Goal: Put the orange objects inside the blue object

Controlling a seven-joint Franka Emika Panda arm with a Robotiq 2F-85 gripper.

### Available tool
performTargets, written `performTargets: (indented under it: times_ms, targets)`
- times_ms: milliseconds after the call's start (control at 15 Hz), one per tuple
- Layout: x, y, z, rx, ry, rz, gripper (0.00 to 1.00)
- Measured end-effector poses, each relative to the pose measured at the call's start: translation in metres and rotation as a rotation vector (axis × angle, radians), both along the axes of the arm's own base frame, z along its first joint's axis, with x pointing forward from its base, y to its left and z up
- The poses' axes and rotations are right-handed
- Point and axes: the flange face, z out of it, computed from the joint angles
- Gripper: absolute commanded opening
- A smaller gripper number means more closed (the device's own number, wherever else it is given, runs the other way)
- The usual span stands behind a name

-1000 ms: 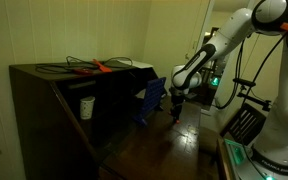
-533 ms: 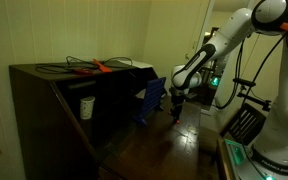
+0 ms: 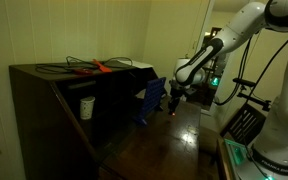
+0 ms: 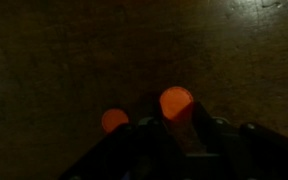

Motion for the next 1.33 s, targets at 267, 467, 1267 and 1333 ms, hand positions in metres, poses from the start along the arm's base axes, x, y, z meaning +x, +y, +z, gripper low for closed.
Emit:
performTargets:
  times_ms: [267, 467, 1267, 1333]
  targets:
    - [-0.004, 0.012, 0.052, -0.056, -0.167, 0.022, 0.09]
    - [-0.010, 0.020, 0.090, -0.109, -0.316, 0.032, 0.09]
    - [-0.029, 0.057, 0.151, -0.198, -0.741, 0.031, 0.09]
    - [-0.029, 0.059, 0.153, -0.198, -0.764, 0.034, 0.09]
